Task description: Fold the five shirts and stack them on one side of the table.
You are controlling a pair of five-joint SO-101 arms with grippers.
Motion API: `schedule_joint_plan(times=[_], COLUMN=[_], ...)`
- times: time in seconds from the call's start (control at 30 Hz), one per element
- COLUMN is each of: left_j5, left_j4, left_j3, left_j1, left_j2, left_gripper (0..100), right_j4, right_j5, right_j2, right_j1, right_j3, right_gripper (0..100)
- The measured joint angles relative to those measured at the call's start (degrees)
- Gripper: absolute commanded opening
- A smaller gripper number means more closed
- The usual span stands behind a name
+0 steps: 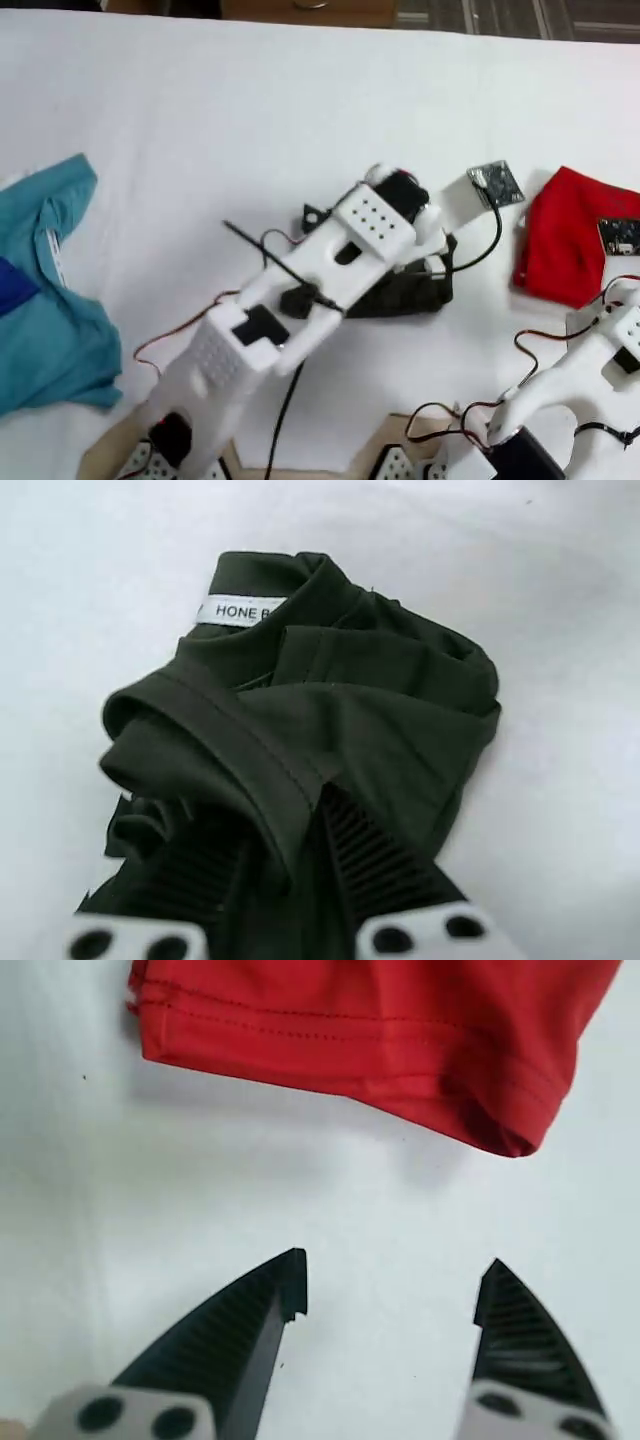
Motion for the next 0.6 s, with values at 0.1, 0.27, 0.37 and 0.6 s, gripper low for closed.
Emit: schedule_joint_plan(times=[0.1,0.27,0.37,0.6], left_j5=[0.0,-3.6,-4.04,-4.13], left_j4=[-0.53,1.32,4.84,16.35], left_j3=[0.0,-0.35,-4.4,-21.98], left_j1=[0.0,0.7,1.58,-4.66], left_j2=[2.11,2.46,2.55,2.2], left_gripper=[12,26,24,23], right_j4=[0.0,0.0,0.0,0.26], right_j5=[0.0,0.0,0.0,0.0], right_j2=[0.0,0.0,0.0,0.0], right_j1=[0.0,0.0,0.0,-0.7], right_j3=[0.0,0.0,0.0,0.0], right_gripper=[28.3,28.3,28.3,28.3])
